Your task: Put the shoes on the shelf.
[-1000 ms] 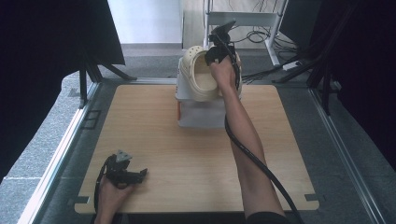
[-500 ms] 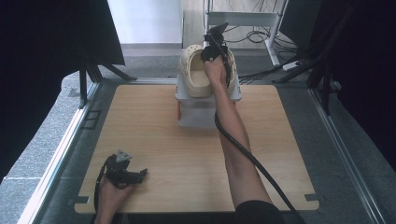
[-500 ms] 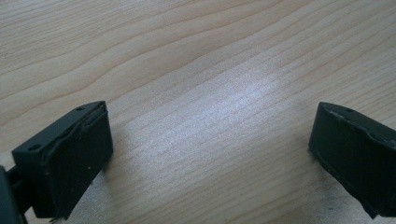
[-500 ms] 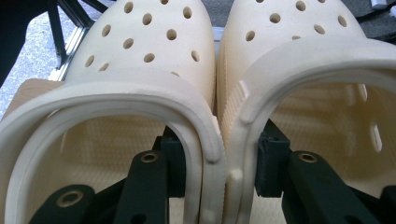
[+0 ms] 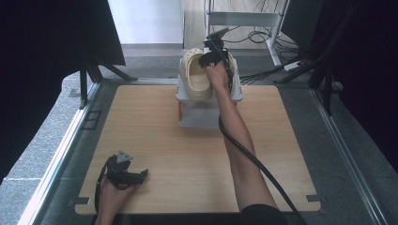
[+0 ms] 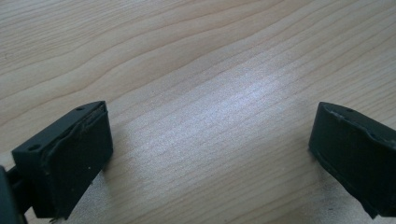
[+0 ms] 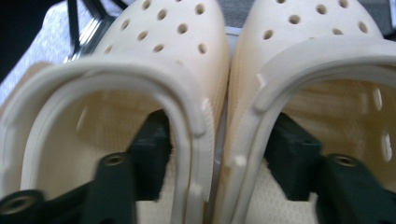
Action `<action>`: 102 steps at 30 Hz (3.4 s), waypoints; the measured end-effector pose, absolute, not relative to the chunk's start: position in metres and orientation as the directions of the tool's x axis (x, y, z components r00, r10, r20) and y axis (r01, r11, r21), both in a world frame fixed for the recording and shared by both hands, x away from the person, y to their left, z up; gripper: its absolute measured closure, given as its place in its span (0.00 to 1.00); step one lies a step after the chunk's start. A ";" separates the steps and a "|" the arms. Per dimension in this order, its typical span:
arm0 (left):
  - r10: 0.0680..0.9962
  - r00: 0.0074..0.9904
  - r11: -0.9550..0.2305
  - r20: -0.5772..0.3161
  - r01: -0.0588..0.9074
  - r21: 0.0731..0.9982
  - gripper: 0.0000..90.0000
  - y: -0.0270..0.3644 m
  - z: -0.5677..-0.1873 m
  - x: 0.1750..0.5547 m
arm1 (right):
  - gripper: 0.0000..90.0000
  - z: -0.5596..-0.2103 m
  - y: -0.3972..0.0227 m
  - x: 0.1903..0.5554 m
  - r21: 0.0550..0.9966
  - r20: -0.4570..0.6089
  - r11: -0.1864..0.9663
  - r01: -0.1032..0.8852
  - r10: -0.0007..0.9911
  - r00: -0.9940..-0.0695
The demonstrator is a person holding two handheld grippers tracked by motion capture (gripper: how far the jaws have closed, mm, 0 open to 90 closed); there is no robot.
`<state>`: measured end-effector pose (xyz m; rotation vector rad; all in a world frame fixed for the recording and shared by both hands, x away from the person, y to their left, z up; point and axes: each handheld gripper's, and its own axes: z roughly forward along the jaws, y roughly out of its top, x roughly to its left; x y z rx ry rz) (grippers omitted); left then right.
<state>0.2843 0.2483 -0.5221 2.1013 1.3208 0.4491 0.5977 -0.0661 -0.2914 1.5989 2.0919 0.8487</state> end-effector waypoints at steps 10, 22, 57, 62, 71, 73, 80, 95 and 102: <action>0.895 0.444 -0.316 -0.035 0.688 0.653 0.00 0.248 -0.522 0.284 | 0.23 -0.294 -0.071 0.585 0.666 0.025 0.319 0.674 0.894 -0.448; 0.897 0.440 -0.314 -0.032 0.687 0.656 0.00 0.248 -0.522 0.284 | 0.14 -0.286 -0.090 0.549 0.680 0.017 0.402 0.613 0.828 -0.561; 0.898 0.439 -0.313 -0.031 0.686 0.657 0.00 0.248 -0.523 0.284 | 0.01 -0.288 -0.143 0.437 0.719 -0.050 0.557 0.416 0.638 -0.768; 0.898 0.439 -0.313 -0.031 0.686 0.657 0.00 0.248 -0.523 0.284 | 0.01 -0.293 -0.161 0.419 0.725 -0.055 0.560 0.401 0.628 -0.776; 0.898 0.438 -0.313 -0.031 0.686 0.657 0.00 0.248 -0.522 0.284 | 0.01 -0.319 -0.196 0.397 0.723 -0.056 0.559 0.406 0.634 -0.772; 0.899 0.438 -0.312 -0.031 0.687 0.657 0.00 0.248 -0.522 0.284 | 0.01 -0.325 -0.203 0.393 0.724 -0.051 0.552 0.414 0.641 -0.766; 0.899 0.437 -0.311 -0.031 0.687 0.657 0.00 0.247 -0.522 0.284 | 0.01 -0.353 -0.224 0.375 0.726 -0.059 0.552 0.410 0.644 -0.763; 0.900 0.434 -0.309 -0.032 0.689 0.656 0.00 0.247 -0.522 0.284 | 0.02 -0.450 -0.254 0.348 0.716 -0.004 0.509 0.478 0.688 -0.726; 0.901 0.434 -0.309 -0.032 0.689 0.656 0.00 0.247 -0.522 0.284 | 0.02 -0.502 -0.265 0.343 0.684 0.026 0.498 0.532 0.713 -0.701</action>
